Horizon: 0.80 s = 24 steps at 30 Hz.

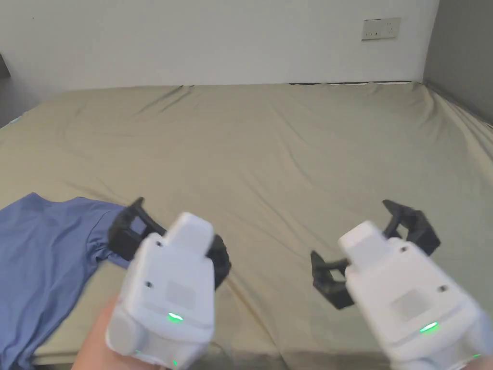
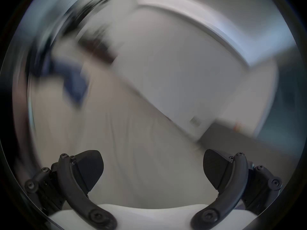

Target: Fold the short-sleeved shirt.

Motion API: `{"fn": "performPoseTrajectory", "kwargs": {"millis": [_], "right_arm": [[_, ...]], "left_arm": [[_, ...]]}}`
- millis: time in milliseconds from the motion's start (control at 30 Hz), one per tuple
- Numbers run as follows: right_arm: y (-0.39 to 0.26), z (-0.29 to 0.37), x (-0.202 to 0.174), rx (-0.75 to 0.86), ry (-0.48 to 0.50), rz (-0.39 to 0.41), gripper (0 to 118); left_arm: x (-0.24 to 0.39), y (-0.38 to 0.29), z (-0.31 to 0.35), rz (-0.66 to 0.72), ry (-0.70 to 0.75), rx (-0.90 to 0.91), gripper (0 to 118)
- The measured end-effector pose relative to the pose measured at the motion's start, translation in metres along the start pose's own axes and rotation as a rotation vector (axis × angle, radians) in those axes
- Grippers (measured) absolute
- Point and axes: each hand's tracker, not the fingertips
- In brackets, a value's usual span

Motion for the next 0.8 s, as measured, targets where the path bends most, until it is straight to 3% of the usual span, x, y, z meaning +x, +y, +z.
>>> {"fn": "performPoseTrajectory", "kwargs": {"millis": [67, 100, 167, 300, 367, 600, 800], "right_arm": [[0.0, 0.008, 0.023, -0.005, -0.051, -0.355, 118], [-0.002, 0.011, 0.031, -0.004, -0.067, -0.461, 118], [-0.003, 0.01, 0.039, 0.02, -0.035, -0.455, 118], [-0.002, 0.014, 0.04, 0.08, -0.175, -0.395, 118], [-0.006, 0.011, 0.045, -0.05, -0.141, -0.53, 118], [-0.002, 0.001, 0.031, -0.076, -0.151, -0.343, 118], [-0.003, -0.002, 0.03, -0.088, -0.129, -0.354, 118]], "left_arm": [[-0.029, 0.005, -0.002, 0.316, -0.044, -0.035, 117], [-0.04, 0.003, -0.003, 0.423, -0.054, -0.057, 117], [-0.048, -0.004, -0.007, 0.471, -0.008, -0.1, 117], [-0.052, -0.011, -0.009, 0.498, 0.007, -0.098, 117], [-0.051, -0.009, -0.008, 0.529, -0.021, -0.091, 117], [-0.045, -0.005, -0.001, 0.498, -0.032, -0.037, 117], [-0.046, -0.005, -0.002, 0.505, -0.038, -0.05, 117]]}}
